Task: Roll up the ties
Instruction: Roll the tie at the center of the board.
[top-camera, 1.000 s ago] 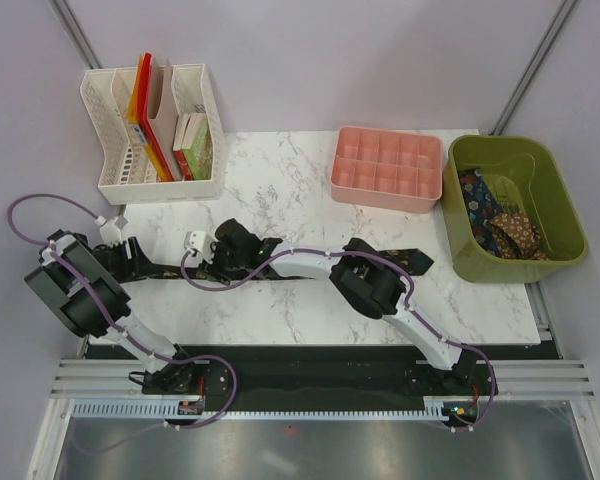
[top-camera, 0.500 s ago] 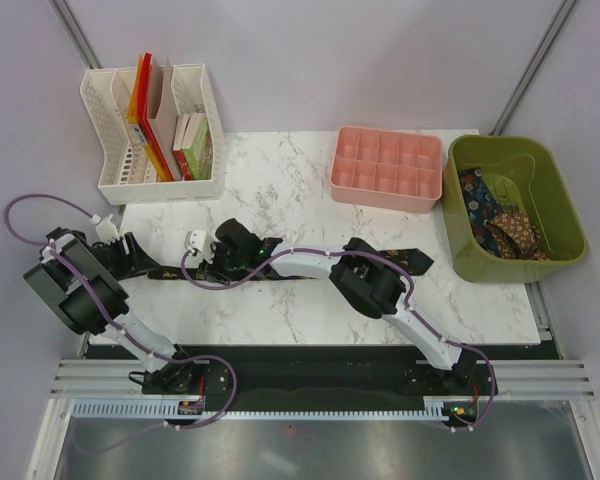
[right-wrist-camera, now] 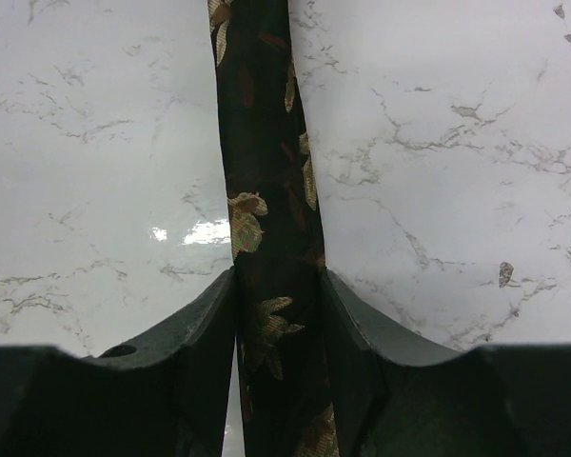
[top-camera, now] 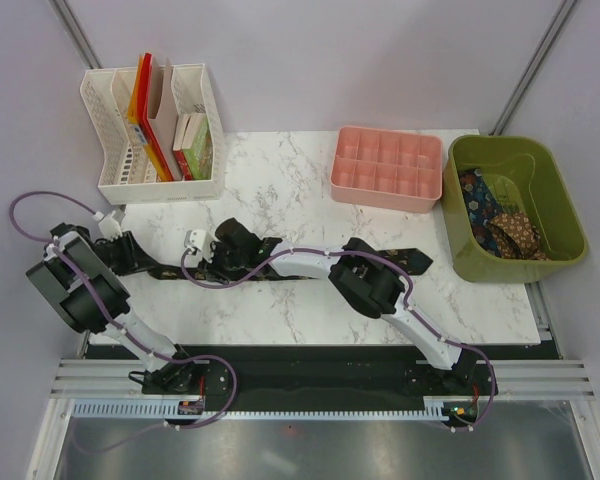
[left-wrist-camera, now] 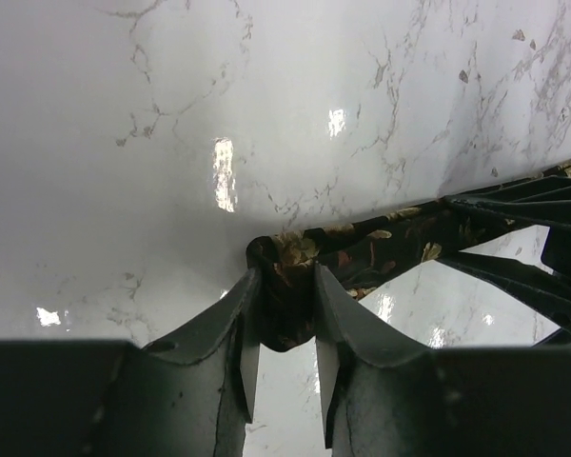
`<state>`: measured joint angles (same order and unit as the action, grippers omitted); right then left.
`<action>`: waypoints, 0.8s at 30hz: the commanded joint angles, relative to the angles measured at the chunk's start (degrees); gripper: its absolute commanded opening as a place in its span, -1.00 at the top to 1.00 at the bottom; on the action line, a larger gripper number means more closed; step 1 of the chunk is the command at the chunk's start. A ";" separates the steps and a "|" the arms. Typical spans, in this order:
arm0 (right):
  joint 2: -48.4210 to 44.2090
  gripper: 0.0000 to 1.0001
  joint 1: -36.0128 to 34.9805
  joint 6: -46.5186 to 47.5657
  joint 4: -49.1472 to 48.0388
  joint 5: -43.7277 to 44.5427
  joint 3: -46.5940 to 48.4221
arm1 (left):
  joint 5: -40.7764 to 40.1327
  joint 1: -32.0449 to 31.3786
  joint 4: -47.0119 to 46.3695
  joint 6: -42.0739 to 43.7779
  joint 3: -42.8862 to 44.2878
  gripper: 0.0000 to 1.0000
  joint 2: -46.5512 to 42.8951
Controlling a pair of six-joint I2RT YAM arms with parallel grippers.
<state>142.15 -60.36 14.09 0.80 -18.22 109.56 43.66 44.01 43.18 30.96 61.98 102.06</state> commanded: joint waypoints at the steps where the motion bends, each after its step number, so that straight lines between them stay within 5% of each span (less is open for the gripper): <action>1: 1.29 0.07 -0.02 -1.34 -0.01 -1.38 1.71 | 1.61 -0.50 0.32 -3.01 0.69 0.36 -5.37; 8: 0.94 0.02 0.06 -2.31 -0.01 -1.12 1.71 | -3.31 -8.04 1.65 -4.85 -0.28 0.74 -11.53; 14: -2.83 -0.35 1.91 -10.21 -0.36 -3.84 1.63 | -7.71 -13.32 1.73 -9.33 -0.54 0.89 -13.73; 24: -10.31 -0.23 8.06 -34.02 -7.21 -14.91 -6.45 | -8.41 -20.27 1.30 -13.91 -3.35 0.92 -16.11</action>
<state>137.36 -54.46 -6.68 -0.89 -26.70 106.41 35.79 25.87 44.47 20.91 59.42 87.90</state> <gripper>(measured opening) 0.652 0.067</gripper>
